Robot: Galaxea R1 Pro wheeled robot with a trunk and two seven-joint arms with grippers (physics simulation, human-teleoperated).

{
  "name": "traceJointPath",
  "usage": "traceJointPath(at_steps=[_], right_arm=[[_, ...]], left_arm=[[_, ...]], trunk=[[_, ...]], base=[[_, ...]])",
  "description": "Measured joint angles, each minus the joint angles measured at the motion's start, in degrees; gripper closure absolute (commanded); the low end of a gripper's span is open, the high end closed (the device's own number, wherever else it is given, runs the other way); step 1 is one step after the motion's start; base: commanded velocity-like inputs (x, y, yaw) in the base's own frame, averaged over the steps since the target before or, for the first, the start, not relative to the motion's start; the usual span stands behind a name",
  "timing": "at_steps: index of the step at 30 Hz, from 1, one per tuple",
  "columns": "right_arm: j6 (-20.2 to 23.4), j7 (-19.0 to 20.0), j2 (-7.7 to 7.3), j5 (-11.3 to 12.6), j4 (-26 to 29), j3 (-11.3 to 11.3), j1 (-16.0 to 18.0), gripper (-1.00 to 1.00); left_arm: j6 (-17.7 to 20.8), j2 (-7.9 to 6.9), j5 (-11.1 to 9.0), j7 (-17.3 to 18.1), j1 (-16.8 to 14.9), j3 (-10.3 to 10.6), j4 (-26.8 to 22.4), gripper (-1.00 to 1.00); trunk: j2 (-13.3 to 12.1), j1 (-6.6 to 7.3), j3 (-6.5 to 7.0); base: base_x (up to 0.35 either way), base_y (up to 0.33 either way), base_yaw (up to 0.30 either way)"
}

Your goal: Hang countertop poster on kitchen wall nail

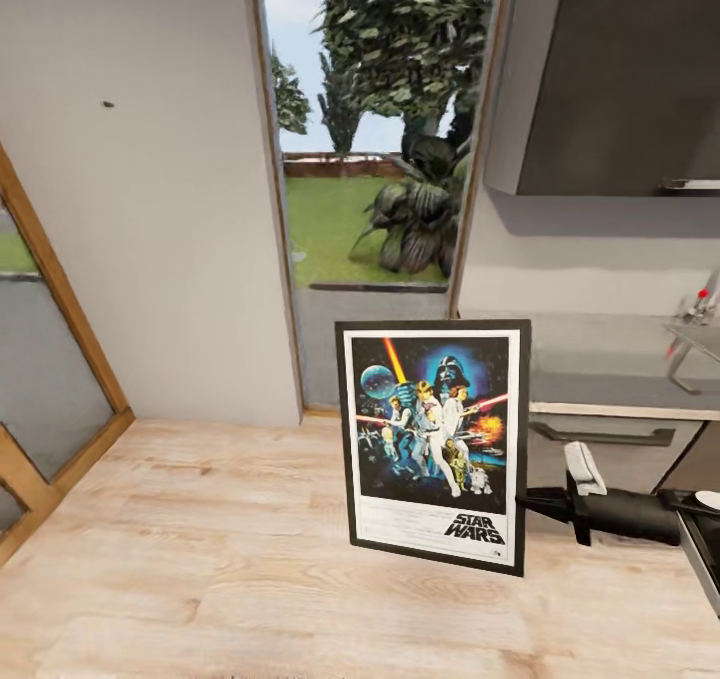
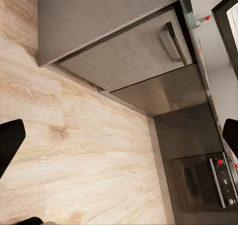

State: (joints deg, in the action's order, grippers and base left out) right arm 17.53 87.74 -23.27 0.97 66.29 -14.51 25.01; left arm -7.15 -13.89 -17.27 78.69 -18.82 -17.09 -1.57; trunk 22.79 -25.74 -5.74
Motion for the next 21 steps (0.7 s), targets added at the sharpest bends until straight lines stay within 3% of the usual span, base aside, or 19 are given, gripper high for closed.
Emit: traceJointPath(at_steps=[7,21], right_arm=[[-0.01,-0.17,0.00,-0.01,0.01,0.00,-0.01,1.00],[0.07,-0.19,-0.01,0.00,-0.04,-0.06,-0.02,1.00]], left_arm=[[0.00,0.00,0.01,0.00,-0.01,-0.01,0.01,-1.00],[0.01,0.00,0.02,-0.01,-0.02,-0.01,0.02,-1.00]], trunk=[[0.00,0.00,-0.25],[0.01,0.00,-0.31]], base=[[0.077,0.288,0.211],[0.085,0.289,0.026]])
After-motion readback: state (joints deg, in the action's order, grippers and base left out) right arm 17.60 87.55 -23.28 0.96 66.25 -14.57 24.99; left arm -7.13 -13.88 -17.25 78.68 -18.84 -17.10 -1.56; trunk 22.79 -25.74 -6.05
